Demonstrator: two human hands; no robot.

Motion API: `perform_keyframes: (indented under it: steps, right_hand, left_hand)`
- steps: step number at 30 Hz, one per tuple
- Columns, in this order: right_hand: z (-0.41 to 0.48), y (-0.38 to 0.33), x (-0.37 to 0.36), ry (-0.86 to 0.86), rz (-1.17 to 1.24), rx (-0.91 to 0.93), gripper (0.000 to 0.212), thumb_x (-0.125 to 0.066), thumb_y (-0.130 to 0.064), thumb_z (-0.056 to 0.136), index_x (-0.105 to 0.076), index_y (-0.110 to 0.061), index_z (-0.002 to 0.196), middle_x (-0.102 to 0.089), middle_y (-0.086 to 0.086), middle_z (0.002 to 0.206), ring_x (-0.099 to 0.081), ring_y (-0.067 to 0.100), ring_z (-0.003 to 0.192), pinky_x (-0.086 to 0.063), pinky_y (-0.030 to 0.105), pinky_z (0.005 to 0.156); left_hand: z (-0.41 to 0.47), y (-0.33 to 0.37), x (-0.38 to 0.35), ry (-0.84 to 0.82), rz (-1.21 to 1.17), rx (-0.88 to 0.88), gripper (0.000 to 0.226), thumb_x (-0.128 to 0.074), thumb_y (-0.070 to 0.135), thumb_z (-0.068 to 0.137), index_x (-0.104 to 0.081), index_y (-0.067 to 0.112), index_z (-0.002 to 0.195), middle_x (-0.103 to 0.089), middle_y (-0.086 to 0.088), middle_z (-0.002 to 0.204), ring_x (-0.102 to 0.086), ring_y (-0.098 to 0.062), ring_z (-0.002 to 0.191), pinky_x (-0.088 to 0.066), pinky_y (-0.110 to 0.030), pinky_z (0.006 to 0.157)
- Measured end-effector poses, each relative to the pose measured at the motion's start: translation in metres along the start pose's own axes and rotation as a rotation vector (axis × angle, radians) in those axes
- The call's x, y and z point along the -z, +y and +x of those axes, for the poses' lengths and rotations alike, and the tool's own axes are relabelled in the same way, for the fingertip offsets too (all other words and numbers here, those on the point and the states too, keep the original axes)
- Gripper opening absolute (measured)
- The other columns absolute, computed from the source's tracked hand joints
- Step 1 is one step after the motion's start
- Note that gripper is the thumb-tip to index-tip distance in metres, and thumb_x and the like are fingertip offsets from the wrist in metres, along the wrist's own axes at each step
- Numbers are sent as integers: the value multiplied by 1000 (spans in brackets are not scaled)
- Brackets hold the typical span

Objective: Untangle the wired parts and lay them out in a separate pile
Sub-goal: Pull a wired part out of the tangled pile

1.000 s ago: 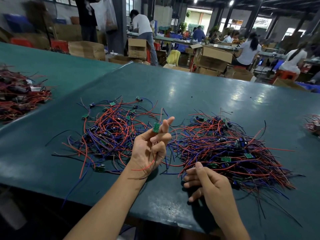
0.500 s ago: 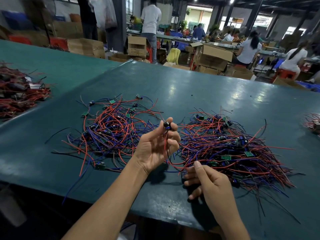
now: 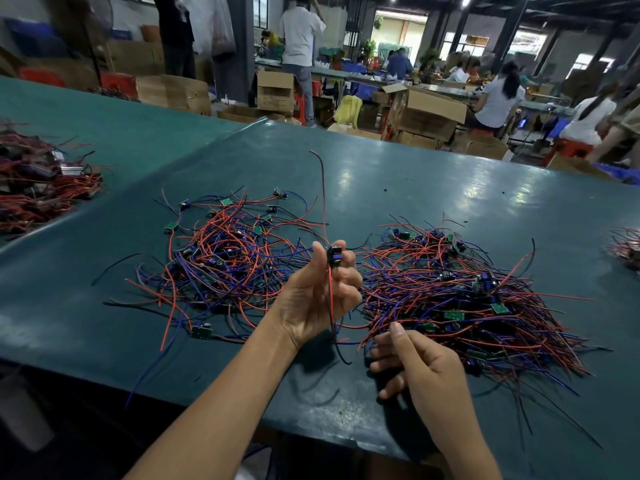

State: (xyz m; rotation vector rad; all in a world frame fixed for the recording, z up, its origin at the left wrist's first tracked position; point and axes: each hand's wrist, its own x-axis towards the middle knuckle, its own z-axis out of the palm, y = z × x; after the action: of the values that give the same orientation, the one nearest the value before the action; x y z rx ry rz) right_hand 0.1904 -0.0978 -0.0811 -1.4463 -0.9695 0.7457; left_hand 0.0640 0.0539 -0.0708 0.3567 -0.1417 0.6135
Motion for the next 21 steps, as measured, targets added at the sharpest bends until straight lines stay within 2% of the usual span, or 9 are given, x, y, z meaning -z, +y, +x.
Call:
perform_keyframes:
  steps: [5,8,11,13,15,17,19,21]
  right_hand:
    - [-2,1,0,16,61,43,32,-58,-30,92,-78,-6,85,-73,17,75,-71,33,66,-57,35,46]
    - [-3,-8,-3,101,138,139,28,-58,-29,95,-79,-13,88,-74,17,79,-72,31,68,-60,37,55]
    - [5,-20,-12,72,-1,236,23,-64,-37,93,-80,-21,94,-78,1,89,-75,17,83,-60,31,75]
    - [14,-27,-21,31,-107,198,16,-70,-36,92,-78,-23,96,-78,-8,89,-73,9,85,-59,33,82]
    - [22,-32,-25,42,-214,190,13,-69,-33,95,-75,-23,93,-75,-7,81,-71,11,79,-58,41,80]
    - [27,-35,-25,25,-187,191,16,-65,-27,98,-74,-20,86,-71,-2,71,-67,18,63,-57,46,67]
    - [28,-39,-20,-6,-152,187,21,-64,-23,99,-72,-20,80,-62,0,59,-55,15,47,-49,35,50]
    - [27,-42,-9,-12,-246,232,22,-64,-26,99,-74,-21,79,-53,-4,53,-42,6,46,-36,24,47]
  left_hand:
    - [2,-3,-1,31,130,-13,32,-90,30,73,-71,12,92,-50,1,82,-40,-9,66,-43,-18,56]
    - [5,-6,0,92,242,-35,36,-95,27,65,-73,11,89,-54,-1,77,-47,-11,61,-46,-20,53]
    - [7,-12,-1,162,432,-41,44,-99,30,55,-78,15,90,-54,1,73,-50,-10,61,-48,-20,57]
    - [7,-14,-3,176,510,-35,43,-100,30,53,-79,19,89,-58,4,65,-54,-7,56,-46,-17,56]
    - [7,-13,-4,207,495,-56,39,-98,21,56,-79,16,90,-58,3,59,-54,-5,48,-45,-16,49]
    - [7,-11,-4,247,498,-76,24,-87,13,69,-80,16,92,-57,1,58,-47,-3,43,-39,-13,45]
    - [8,-12,-4,274,511,-111,15,-75,14,80,-81,17,93,-56,2,59,-42,-1,41,-33,-13,46]
    - [9,-11,-3,292,486,-154,12,-76,16,82,-81,15,93,-55,2,61,-43,-1,42,-33,-13,45]
